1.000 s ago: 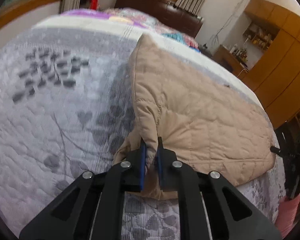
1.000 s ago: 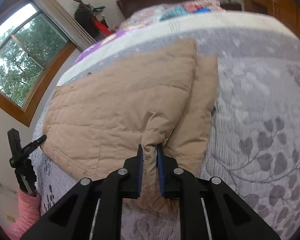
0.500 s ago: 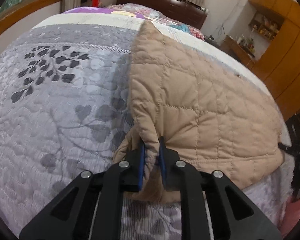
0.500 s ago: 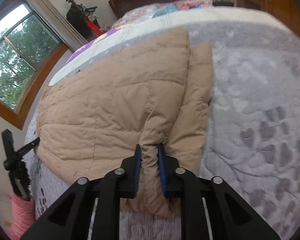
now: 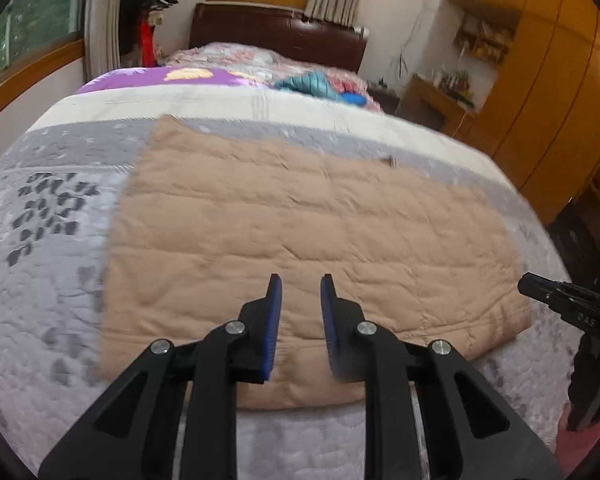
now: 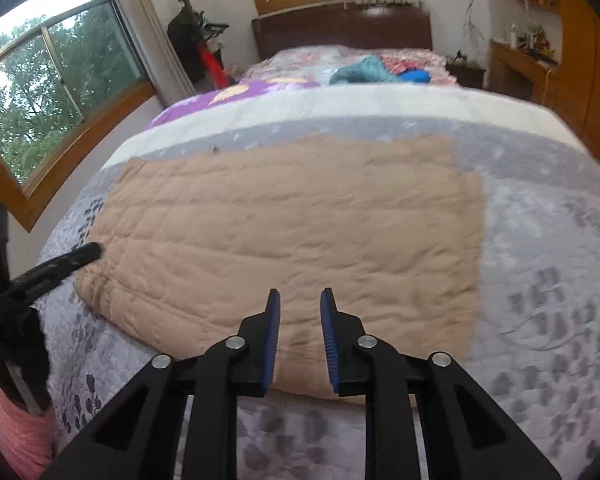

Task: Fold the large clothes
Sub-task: 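Move both grippers to the folded coat's edge and grasp it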

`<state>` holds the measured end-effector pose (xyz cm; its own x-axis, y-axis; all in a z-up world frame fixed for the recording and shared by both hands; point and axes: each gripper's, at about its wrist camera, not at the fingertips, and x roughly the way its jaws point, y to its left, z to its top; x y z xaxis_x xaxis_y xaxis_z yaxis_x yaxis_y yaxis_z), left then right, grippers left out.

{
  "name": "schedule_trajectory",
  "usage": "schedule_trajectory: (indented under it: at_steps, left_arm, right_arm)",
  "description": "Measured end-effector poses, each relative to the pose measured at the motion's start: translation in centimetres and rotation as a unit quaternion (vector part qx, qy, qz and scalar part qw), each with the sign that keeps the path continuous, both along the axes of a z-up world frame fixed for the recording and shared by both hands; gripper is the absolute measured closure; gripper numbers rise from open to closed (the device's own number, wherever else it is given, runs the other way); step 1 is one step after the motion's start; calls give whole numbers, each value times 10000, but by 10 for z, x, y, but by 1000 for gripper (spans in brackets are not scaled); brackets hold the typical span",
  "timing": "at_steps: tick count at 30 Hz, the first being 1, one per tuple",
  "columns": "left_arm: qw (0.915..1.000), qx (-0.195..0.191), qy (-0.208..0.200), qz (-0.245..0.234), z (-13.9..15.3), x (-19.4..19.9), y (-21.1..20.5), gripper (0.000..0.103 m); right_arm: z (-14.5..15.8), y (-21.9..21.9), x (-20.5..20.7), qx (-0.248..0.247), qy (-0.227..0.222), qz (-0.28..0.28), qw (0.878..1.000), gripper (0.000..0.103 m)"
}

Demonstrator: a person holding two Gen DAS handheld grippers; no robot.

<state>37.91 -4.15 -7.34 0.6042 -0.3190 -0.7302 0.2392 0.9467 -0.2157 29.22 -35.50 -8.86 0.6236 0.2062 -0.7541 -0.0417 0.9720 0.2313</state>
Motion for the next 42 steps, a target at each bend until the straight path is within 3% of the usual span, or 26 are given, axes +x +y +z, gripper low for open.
schedule_trajectory:
  at_steps: [6,18,22,26,29,31,33,36,39,42]
  left_arm:
    - [9992,348,148,-129,-38,10,-24,84]
    - [9987,365,197,-302,-69,18,-19,83]
    - [9986,396,221,-261,-69,18,-22,83]
    - [9984,376,310,-290,-55,16,-21,84]
    - [9991,119,257,-328,-33,7,-3,70]
    - [9998,-51,32,-182,-12,4,20,49]
    - [9998,-153,-100,28,2,9,48,41]
    - [9992,-122,-115,376,9,24,86,36]
    - [9977,-348,48,585,5,42,125,33]
    - [9971,-482,130,578,-1,54,145,30]
  right_arm:
    - [-29,14,14,-285,168,-73,9994,85]
    - [-65,26,22,-523,293,-148,9981,86]
    - [-63,26,24,-550,327,-175,9978,86]
    - [-39,20,14,-274,274,15,9992,82]
    - [-10,-3,-1,16,-92,-8,10000,65]
    - [3,-26,-6,236,-206,-134,9994,52]
    - [12,-57,-6,429,-235,-405,9980,40]
    - [10,-100,1,745,-98,-638,9951,30]
    - [-6,-127,10,1374,145,-572,9888,27]
    - [-21,-140,21,1660,278,-561,9841,25]
